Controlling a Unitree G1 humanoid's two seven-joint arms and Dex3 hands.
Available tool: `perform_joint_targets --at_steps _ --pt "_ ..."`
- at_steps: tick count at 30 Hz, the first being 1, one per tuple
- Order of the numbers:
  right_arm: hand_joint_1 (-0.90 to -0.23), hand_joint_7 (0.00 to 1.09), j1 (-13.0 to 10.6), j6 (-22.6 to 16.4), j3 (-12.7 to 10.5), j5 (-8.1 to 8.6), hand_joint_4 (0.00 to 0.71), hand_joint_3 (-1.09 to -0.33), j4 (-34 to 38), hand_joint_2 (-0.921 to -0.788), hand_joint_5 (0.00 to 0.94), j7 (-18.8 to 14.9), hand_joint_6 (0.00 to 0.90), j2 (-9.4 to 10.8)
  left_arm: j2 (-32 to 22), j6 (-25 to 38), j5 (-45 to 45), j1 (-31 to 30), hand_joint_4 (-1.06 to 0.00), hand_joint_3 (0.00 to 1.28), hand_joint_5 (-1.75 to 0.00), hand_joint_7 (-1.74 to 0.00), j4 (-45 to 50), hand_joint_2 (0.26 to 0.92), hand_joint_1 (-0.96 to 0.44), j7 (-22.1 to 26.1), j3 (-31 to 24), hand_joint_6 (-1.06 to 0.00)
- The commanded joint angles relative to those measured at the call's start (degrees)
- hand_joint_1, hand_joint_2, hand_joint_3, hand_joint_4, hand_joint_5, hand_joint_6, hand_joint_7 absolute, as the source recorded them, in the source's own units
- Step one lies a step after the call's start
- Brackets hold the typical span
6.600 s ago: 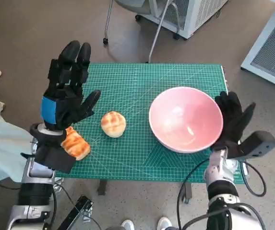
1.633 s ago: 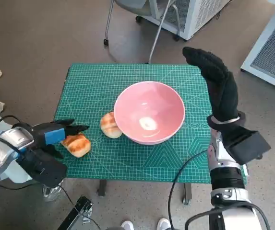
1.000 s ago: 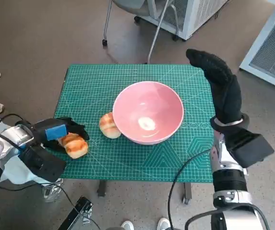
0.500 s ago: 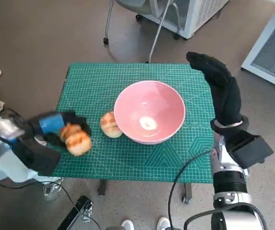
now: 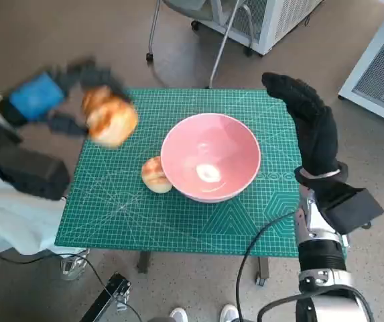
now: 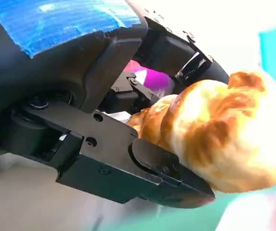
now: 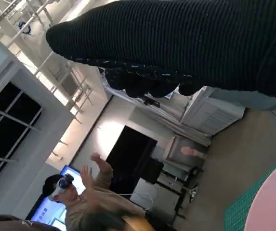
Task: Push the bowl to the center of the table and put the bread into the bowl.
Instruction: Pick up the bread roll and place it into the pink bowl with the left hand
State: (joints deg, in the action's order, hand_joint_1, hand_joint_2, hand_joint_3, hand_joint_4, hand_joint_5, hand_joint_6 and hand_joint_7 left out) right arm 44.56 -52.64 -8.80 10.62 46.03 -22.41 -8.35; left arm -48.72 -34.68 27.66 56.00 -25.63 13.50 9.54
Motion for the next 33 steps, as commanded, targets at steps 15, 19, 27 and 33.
perform_joint_targets --at_steps 15,19,27,33 --pt "-0.562 0.8 -1.4 0.2 0.0 0.41 0.346 -0.775 -0.1 -0.921 0.009 -0.7 -0.001 -1.2 17.2 -8.4 9.4 10.8 -0.51 0.12 -1.18 -1.25 -17.2 0.921 0.0 -4.7 11.7 -0.7" --pt "-0.562 0.8 -1.9 0.3 0.0 0.5 0.345 -0.775 -0.6 -0.921 0.009 -0.7 -0.001 -1.4 19.5 -7.9 13.8 12.3 -0.5 0.14 -1.19 -1.28 -20.2 0.921 0.0 -7.0 14.7 -0.68" --pt "-0.573 0.79 -2.9 0.6 -0.3 0.88 0.345 -0.772 -1.7 -0.921 0.009 -0.8 -0.001 -2.2 24.5 -3.9 22.3 14.7 -0.48 0.15 -1.2 -1.3 -28.3 0.921 0.0 -12.6 21.6 -0.66" --pt "-0.58 0.79 -3.7 0.8 -0.6 1.31 0.345 -0.769 -2.6 -0.921 0.009 -0.9 -0.001 -2.7 27.1 -0.1 21.3 14.8 -0.38 0.21 -1.16 -1.22 -33.7 0.907 0.0 -7.9 22.9 -0.48"
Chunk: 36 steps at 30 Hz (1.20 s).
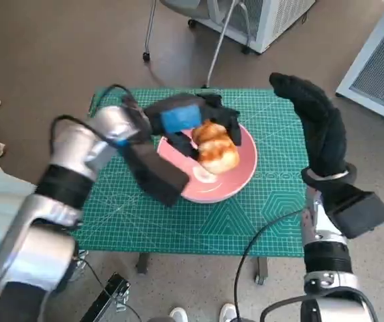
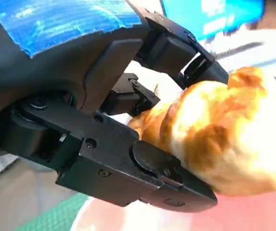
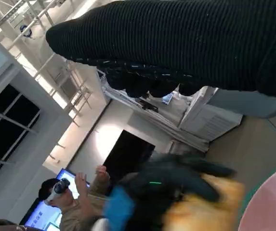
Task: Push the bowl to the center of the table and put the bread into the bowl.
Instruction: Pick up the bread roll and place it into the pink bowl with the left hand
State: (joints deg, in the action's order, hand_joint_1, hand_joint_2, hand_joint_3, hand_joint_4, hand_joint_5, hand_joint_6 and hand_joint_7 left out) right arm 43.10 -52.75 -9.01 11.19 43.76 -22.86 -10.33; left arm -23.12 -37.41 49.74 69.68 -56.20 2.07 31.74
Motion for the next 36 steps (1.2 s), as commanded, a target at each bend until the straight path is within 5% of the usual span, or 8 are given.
perform_joint_targets --at_steps 1,3,8,30,36 --pt "-0.58 0.79 -2.4 0.9 -0.4 0.69 0.345 -0.769 -0.6 -0.921 0.009 -0.4 -0.001 -0.8 1.6 4.0 -0.8 0.9 -0.37 0.18 -0.82 -0.92 -3.1 0.9 -0.01 5.7 1.0 -0.43" --pt "-0.578 0.79 -2.6 1.0 -0.4 0.6 0.345 -0.769 -1.0 -0.921 0.009 -0.1 -0.001 -0.9 1.9 6.8 -0.7 0.8 -0.26 0.1 -0.34 -0.48 -2.5 0.894 0.0 9.9 1.6 -0.32" --pt "-0.581 0.79 -3.0 1.3 -0.5 0.56 0.347 -0.768 -2.0 -0.921 0.01 0.2 -0.001 -0.9 1.4 9.7 -2.2 -0.3 -0.07 0.03 -0.06 -0.16 1.1 0.87 -0.05 16.8 1.4 -0.2" --pt "-0.565 0.81 -1.5 1.0 -0.4 -0.41 0.359 -0.776 0.0 -0.921 0.016 1.5 0.0 -0.2 -8.4 7.0 -8.4 -4.8 0.0 0.0 0.0 -0.09 11.4 0.81 -0.15 14.7 -5.7 -0.17" --pt "-0.567 0.82 -1.5 1.3 -0.2 0.0 0.367 -0.776 -0.4 -0.921 0.019 1.3 -0.001 -0.1 -13.7 6.6 -15.1 -8.7 -0.03 0.0 -0.01 -0.1 16.7 0.802 -0.11 18.6 -11.4 -0.19"
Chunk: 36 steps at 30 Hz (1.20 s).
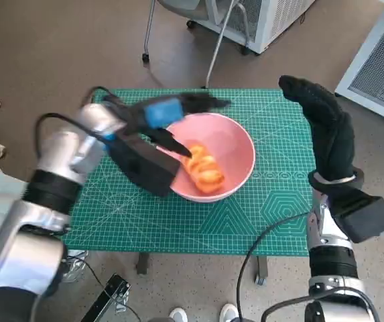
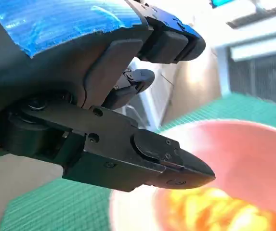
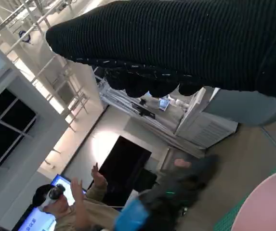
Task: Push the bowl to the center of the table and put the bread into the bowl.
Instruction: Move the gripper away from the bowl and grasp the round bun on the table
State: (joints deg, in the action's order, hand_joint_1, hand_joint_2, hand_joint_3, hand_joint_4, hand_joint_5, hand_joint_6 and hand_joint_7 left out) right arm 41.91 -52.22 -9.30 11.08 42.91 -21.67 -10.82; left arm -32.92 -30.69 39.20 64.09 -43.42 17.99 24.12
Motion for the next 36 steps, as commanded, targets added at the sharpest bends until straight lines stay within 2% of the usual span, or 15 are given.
perform_joint_targets --at_steps 1,7,14,18,24,36 --pt "-0.571 0.82 -0.3 0.8 0.1 0.27 0.367 -0.774 0.5 -0.921 0.019 -0.1 -0.001 0.4 -5.1 0.3 -6.4 -4.5 -0.04 0.0 -0.02 -0.1 5.7 0.8 -0.09 3.8 -5.2 -0.2" --pt "-0.578 0.83 -0.5 0.9 0.3 0.34 0.367 -0.768 0.1 -0.921 0.019 -0.3 -0.001 0.3 -9.8 3.9 -13.4 -11.8 -0.07 0.0 -0.01 -0.09 14.0 0.797 0.04 8.3 -11.4 -0.24" --pt "-0.571 0.83 -0.1 1.0 0.2 0.61 0.367 -0.771 0.6 -0.921 0.019 -0.6 -0.001 0.1 -13.3 8.8 -15.2 -17.7 -0.06 0.0 0.0 -0.05 19.1 0.801 0.12 10.4 -14.9 -0.21" --pt "-0.57 0.83 0.2 1.1 0.2 0.95 0.367 -0.772 1.0 -0.921 0.019 -1.0 -0.001 0.1 -14.8 10.9 -14.5 -20.0 -0.05 0.0 0.0 -0.03 21.1 0.804 0.13 11.5 -15.3 -0.19" --pt "-0.57 0.83 0.5 1.2 0.2 0.29 0.365 -0.773 1.3 -0.921 0.018 -0.5 -0.001 0.1 -16.0 14.3 -12.8 -22.9 -0.03 0.01 0.0 -0.01 23.1 0.808 0.14 13.2 -14.6 -0.17" --pt "-0.558 0.82 0.6 2.6 0.4 0.3 0.35 -0.781 0.3 -0.921 0.01 -0.7 -0.001 -0.1 -13.5 16.9 -12.0 -24.5 -0.02 0.01 0.0 -0.01 19.0 0.812 0.15 12.9 -12.7 -0.17"
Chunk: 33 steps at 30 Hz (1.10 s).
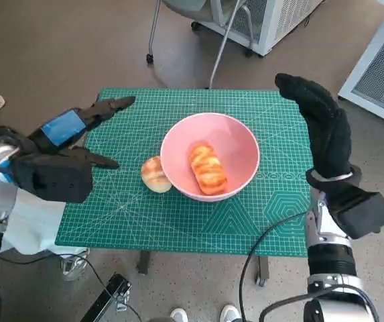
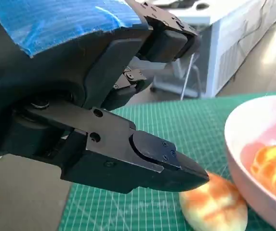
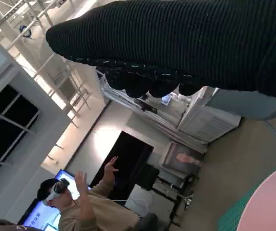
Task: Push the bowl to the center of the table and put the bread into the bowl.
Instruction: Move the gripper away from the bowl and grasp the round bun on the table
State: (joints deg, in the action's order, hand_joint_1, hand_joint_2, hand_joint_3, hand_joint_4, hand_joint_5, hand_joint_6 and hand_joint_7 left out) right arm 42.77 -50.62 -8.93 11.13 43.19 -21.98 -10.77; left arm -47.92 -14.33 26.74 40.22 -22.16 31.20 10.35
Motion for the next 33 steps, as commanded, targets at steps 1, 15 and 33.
perform_joint_targets --at_steps 1,15,33 --pt "-0.558 0.82 -0.3 1.1 0.1 0.3 0.35 -0.781 0.0 -0.921 0.01 -0.4 -0.001 -0.2 1.8 0.5 0.6 -0.5 -0.02 0.01 0.0 -0.01 -2.9 0.812 0.15 -0.6 1.3 -0.17" --pt "-0.56 0.83 0.3 1.0 -0.2 0.8 0.35 -0.782 0.1 -0.921 0.009 -1.0 0.0 -0.5 7.6 -0.2 2.2 2.2 -0.02 0.0 0.0 0.0 -16.4 0.809 0.09 -5.9 4.5 -0.16" --pt "-0.585 0.82 0.6 -0.4 -0.5 0.66 0.364 -0.769 1.0 -0.921 0.016 -1.4 -0.001 -0.8 12.9 4.9 6.2 5.2 0.0 0.0 0.0 0.0 -25.9 0.805 0.0 -6.6 9.9 -0.14"
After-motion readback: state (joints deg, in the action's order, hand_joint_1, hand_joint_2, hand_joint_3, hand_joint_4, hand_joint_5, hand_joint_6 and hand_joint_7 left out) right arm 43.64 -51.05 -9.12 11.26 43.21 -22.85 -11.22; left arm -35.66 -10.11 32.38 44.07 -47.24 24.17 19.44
